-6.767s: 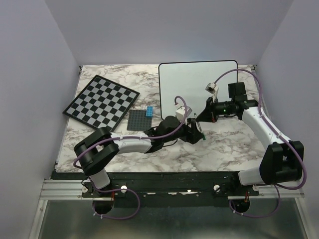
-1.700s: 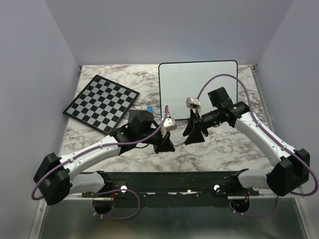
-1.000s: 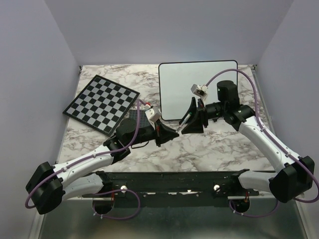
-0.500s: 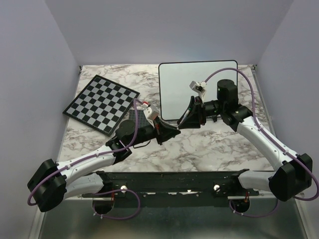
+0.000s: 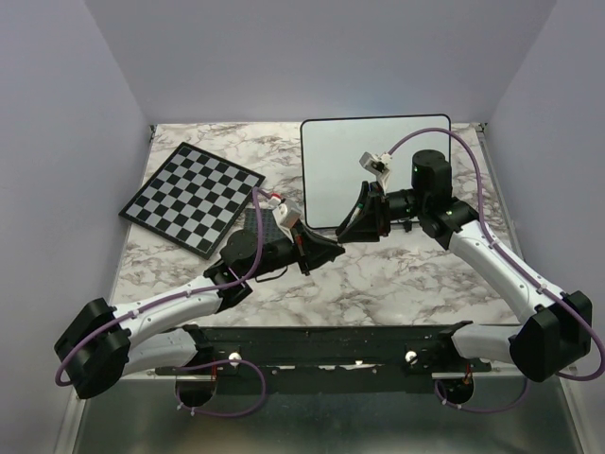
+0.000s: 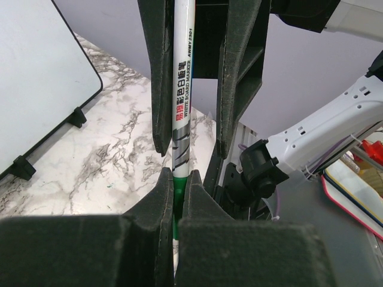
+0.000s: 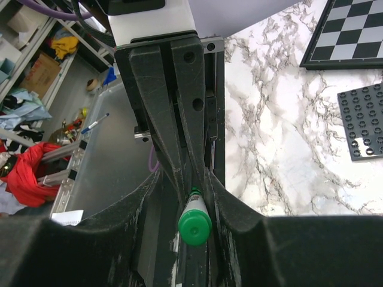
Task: Write a sentence on the whiteboard
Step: Open the whiteboard marker at the center of the board.
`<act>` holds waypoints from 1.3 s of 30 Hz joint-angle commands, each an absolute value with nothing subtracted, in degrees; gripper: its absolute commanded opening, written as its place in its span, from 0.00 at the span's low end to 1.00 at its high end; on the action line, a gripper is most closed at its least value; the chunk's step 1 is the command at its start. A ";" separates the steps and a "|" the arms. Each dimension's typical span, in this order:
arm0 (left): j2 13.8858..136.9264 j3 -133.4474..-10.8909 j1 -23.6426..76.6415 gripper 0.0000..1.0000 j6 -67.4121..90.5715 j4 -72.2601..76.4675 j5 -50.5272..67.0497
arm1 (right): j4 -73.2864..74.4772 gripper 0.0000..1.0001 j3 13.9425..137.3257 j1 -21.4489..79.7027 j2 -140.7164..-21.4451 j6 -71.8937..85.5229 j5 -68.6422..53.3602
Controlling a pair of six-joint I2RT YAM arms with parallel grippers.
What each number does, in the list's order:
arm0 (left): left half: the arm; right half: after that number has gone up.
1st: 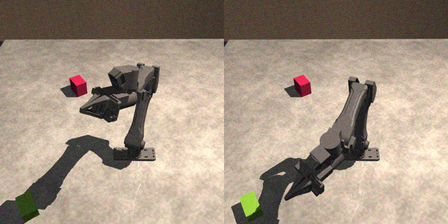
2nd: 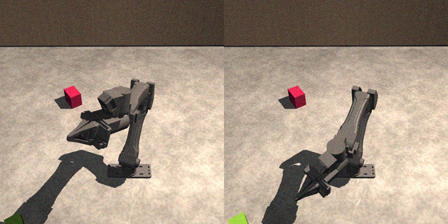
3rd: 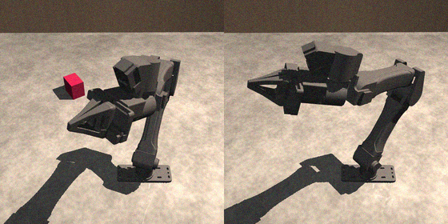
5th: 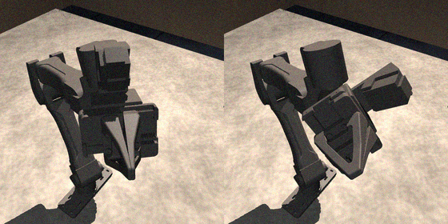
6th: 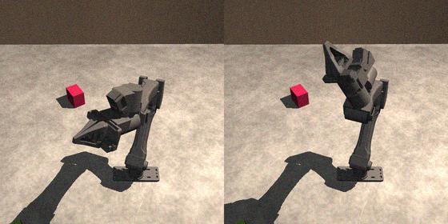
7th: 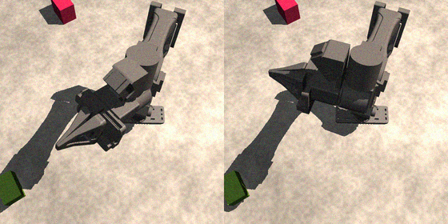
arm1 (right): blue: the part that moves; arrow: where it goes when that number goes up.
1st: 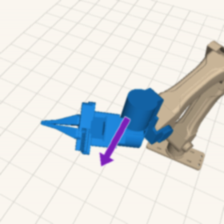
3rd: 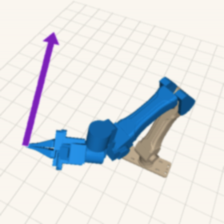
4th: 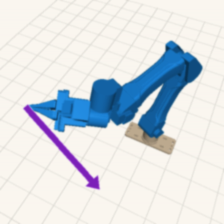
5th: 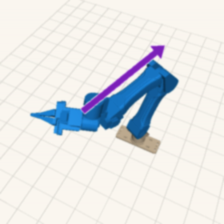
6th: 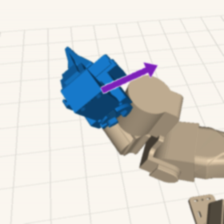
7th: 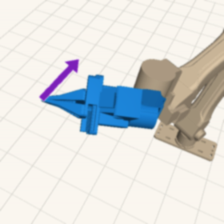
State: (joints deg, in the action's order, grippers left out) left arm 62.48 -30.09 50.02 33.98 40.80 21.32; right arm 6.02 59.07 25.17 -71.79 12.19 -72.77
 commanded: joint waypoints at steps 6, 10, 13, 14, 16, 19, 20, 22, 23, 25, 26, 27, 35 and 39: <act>60.48 -30.85 50.45 0.00 30.16 36.40 23.38 | 8.52 0.49 60.38 25.05 -71.11 7.75 -75.32; 58.98 -31.38 50.45 0.00 28.39 32.44 24.43 | 10.63 0.57 60.47 24.61 -70.05 5.36 -75.59; 57.75 -32.07 50.45 0.00 26.47 29.19 24.87 | 12.82 0.58 60.91 24.17 -69.70 3.43 -75.15; 57.57 -32.60 50.36 0.00 25.76 26.31 25.31 | 13.96 0.59 61.43 24.08 -69.70 0.90 -75.23; 56.87 -34.70 50.27 0.00 24.00 22.52 26.36 | 19.73 0.66 62.57 23.73 -69.87 -3.67 -75.23; 55.99 -39.18 49.92 0.00 18.91 11.28 28.55 | 34.99 0.73 66.87 23.73 -71.45 -17.71 -73.39; 55.81 -40.50 49.92 0.00 15.33 4.46 29.09 | 39.77 0.73 68.54 23.82 -73.11 -26.28 -72.78; 55.99 -44.45 49.75 0.00 12.15 -2.25 30.58 | 52.04 0.74 72.85 23.73 -74.87 -33.72 -71.46; 56.25 -45.78 49.57 0.00 10.56 -8.20 31.28 | 55.25 0.74 73.99 23.90 -75.67 -39.06 -71.19; 57.74 -49.81 49.57 0.00 6.08 -13.77 32.25 | 61.66 0.74 76.02 24.78 -77.25 -42.69 -70.14; 58.35 -51.23 49.48 0.00 4.76 -19.02 32.34 | 62.92 0.73 76.46 25.22 -77.52 -44.37 -69.44; 59.93 -52.72 49.48 0.00 2.05 -21.42 32.34 | 63.28 0.73 76.64 25.83 -77.87 -44.38 -67.69; 67.84 -66.26 49.48 0.00 -7.37 -41.10 31.12 | 61.26 0.65 76.38 31.72 -78.13 -41.05 -60.12; 71.10 -69.96 49.48 0.00 -10.37 -46.22 29.53 | 61.61 0.58 76.73 32.52 -79.89 -40.08 -59.85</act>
State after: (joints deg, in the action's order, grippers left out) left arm 68.95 -66.04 49.60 -4.36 -34.68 30.35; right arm 59.61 75.18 31.62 -78.00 -39.92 -62.54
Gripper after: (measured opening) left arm 0.041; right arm 0.603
